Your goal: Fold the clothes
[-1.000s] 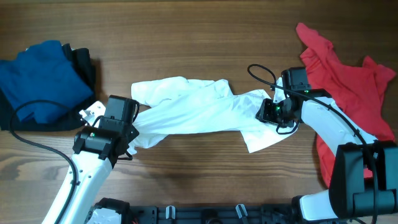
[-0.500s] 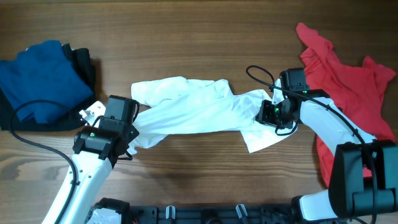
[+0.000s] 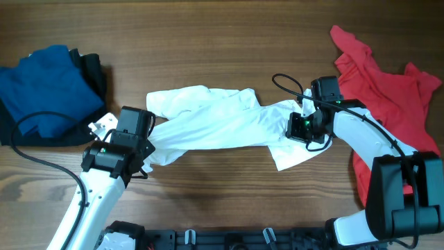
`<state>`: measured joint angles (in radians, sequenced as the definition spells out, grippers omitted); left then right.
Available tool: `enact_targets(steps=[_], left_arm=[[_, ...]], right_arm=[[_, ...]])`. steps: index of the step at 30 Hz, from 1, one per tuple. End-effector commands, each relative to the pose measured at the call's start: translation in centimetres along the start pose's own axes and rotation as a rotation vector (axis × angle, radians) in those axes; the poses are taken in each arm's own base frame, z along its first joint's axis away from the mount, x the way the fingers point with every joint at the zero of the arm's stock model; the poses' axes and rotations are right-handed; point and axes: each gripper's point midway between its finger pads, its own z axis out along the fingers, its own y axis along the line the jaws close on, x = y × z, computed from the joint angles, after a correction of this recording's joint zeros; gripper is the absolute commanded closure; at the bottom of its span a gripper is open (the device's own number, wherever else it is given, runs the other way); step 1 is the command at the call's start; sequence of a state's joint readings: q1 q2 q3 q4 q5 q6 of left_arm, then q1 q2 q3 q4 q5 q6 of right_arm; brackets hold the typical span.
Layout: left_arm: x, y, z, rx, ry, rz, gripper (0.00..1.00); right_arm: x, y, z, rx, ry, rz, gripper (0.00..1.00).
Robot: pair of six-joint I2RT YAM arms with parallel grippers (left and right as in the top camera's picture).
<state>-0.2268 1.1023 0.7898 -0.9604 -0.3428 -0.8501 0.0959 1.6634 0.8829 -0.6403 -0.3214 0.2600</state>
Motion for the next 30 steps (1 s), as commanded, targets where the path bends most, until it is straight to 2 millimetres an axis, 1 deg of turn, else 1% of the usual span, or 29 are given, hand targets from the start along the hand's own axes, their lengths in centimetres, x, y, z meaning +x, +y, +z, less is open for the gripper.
enact_targets(steps=[1,2,3,4,6,8,9,11,12,13,14,15,16,19,22,24,25,26,28,30], left_arm=[[-0.2,0.2,0.1,-0.006,-0.006,-0.002,0.93],[-0.2,0.2,0.1,-0.005,-0.006,-0.002,0.93],[-0.2,0.2,0.1,-0.005,-0.006,-0.002,0.93],[-0.2,0.2,0.1,-0.005,-0.006,-0.002,0.93],[-0.2,0.1,0.0,-0.002,-0.009,-0.003,0.94],[-0.5,-0.1,-0.1,0.008,-0.017,0.018,0.96],[-0.7,-0.3,-0.3,0.013,-0.021,0.028,0.96],[-1.5,-0.9,-1.1,0.038,-0.043,0.063,0.96],[-1.8,-1.1,-1.4,0.047,-0.051,0.071,0.96],[-2.4,-1.5,-2.0,0.064,-0.067,0.084,0.96],[-2.9,-1.9,-2.4,0.077,-0.079,0.094,0.96],[-3.5,-2.2,-3.1,0.093,-0.096,0.102,0.96],[-4.2,-2.7,-4.0,0.115,-0.117,0.104,0.96],[-5.9,-3.6,-6.0,0.166,-0.164,0.085,0.96],[-7.5,-4.4,-8.4,0.219,-0.219,0.096,0.96],[-8.5,-5.0,-10.1,0.260,-0.254,0.111,0.96],[-9.2,-5.5,-11.6,0.300,-0.279,0.129,0.96],[-9.5,-5.8,-12.5,0.325,-0.292,0.141,0.96],[-10.0,-6.2,-14.0,0.370,-0.311,0.151,0.96],[-10.2,-6.3,-14.5,0.384,-0.318,0.148,0.96]], right_arm=[[-1.5,2.1,-3.1,-0.044,-0.077,-0.060,0.96],[-1.9,2.3,-3.8,-0.043,-0.100,-0.064,0.97],[-2.5,2.6,-5.3,-0.035,-0.139,-0.072,0.96],[-2.9,2.8,-6.2,-0.029,-0.162,-0.070,0.96],[-3.7,2.8,-8.7,0.005,-0.227,-0.049,0.96],[-4.2,2.9,-11.5,0.040,-0.294,-0.043,0.96],[-4.3,3.0,-12.4,0.052,-0.316,-0.046,0.96],[-4.4,2.8,-15.4,0.097,-0.381,-0.046,0.96],[-4.5,2.8,-16.4,0.108,-0.402,-0.046,0.96],[-4.6,2.7,-18.0,0.128,-0.435,-0.040,0.96],[-4.6,2.6,-19.0,0.139,-0.455,-0.037,0.96],[-4.7,2.3,-20.6,0.161,-0.487,-0.026,0.96],[-4.6,2.0,-21.7,0.180,-0.507,-0.016,0.96],[-4.4,1.3,-24.5,0.219,-0.547,0.014,0.96],[-4.3,1.1,-26.8,0.227,-0.581,0.030,0.96],[-4.4,1.1,-28.3,0.236,-0.608,0.023,0.96],[-4.6,1.2,-29.8,0.239,-0.639,0.027,0.96],[-4.7,1.3,-30.8,0.237,-0.663,0.028,0.96],[-4.8,1.8,-31.9,0.230,-0.688,0.024,0.96],[-4.6,1.9,-32.1,0.226,-0.684,0.023,0.96]])
